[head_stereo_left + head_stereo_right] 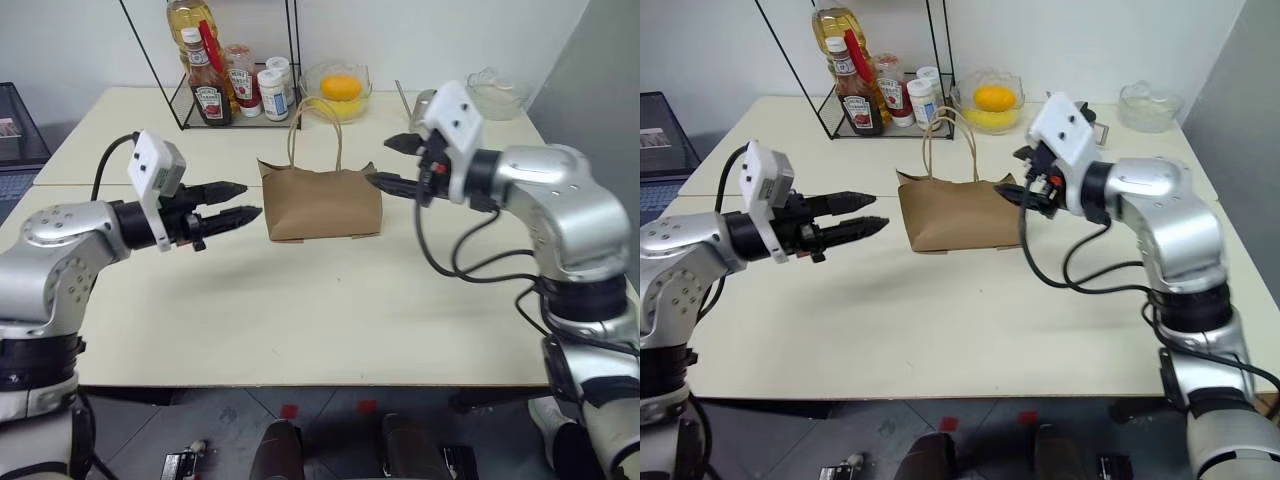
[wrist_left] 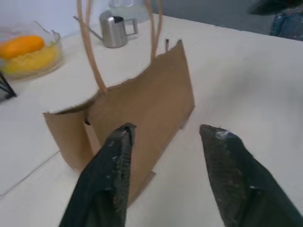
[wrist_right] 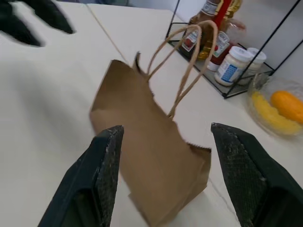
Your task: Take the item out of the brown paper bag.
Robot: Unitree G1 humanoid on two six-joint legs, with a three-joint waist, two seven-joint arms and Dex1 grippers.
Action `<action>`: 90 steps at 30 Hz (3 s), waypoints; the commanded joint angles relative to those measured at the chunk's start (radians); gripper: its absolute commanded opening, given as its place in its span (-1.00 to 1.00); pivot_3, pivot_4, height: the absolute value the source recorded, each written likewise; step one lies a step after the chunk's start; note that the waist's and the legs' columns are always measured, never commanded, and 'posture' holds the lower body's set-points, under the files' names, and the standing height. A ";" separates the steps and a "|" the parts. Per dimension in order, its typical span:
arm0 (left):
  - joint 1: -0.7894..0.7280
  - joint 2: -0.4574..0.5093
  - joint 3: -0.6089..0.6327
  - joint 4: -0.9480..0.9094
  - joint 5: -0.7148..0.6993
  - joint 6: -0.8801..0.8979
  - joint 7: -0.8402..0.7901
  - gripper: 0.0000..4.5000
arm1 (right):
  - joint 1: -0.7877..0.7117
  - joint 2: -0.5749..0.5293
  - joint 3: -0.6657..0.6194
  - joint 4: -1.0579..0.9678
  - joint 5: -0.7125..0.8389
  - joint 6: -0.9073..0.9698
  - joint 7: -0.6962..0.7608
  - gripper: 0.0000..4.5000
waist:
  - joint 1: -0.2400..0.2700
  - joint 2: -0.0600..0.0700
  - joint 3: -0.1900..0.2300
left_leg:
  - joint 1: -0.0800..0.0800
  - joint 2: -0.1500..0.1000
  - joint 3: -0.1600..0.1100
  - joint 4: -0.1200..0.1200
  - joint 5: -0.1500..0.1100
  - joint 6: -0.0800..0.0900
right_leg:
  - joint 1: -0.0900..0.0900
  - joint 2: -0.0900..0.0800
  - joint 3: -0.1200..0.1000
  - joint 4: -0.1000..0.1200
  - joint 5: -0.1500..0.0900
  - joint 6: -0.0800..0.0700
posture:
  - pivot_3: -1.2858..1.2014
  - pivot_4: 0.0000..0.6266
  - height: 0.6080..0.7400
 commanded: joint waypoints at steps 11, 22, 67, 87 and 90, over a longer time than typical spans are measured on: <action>-0.631 -0.188 -0.266 1.009 0.538 -0.703 0.104 -0.97 | 0.187 -0.106 -0.148 -0.405 0.252 0.237 -0.128 0.38 | 0.006 -0.001 0.000 | -0.001 -0.001 0.000 0.000 0.000 0.000 | 0.001 0.000 -0.001 -0.002 0.000 0.000 | 0.03 -0.52 1.00; -0.780 -0.306 -0.353 1.314 0.743 -0.824 0.108 -0.97 | 0.267 -0.160 -0.241 -0.499 0.370 0.323 -0.217 0.38 | 0.002 -0.001 0.000 | -0.002 -0.001 0.000 0.000 0.002 -0.004 | 0.000 0.000 -0.001 -0.002 0.000 0.000 | 0.03 -0.52 1.00; -0.210 0.090 -0.423 0.043 0.161 -0.511 -0.675 -0.20 | 0.572 -0.309 -0.243 -0.572 0.560 0.062 -0.285 0.38 | 0.004 -0.001 0.000 | -0.002 0.000 -0.003 0.003 0.001 0.001 | 0.003 0.001 -0.001 0.000 0.000 0.000 | 0.03 -0.52 1.00; -0.078 -0.092 -0.511 0.229 0.398 -1.147 -0.656 0.20 | 0.663 -0.318 -0.161 -0.639 0.583 0.021 -0.351 0.38 | 0.007 -0.003 -0.001 | 0.000 0.000 -0.004 0.005 0.001 0.001 | 0.005 0.002 -0.001 0.000 0.000 0.000 | 0.03 -0.52 1.00; -0.087 -0.120 -0.518 0.276 0.438 -1.222 -0.631 0.20 | 0.661 -0.322 -0.157 -0.640 0.590 0.020 -0.360 0.38 | 0.007 -0.003 -0.001 | 0.000 0.000 -0.004 0.005 0.001 0.001 | 0.006 0.002 -0.001 0.000 0.000 0.000 | 0.03 -0.52 1.00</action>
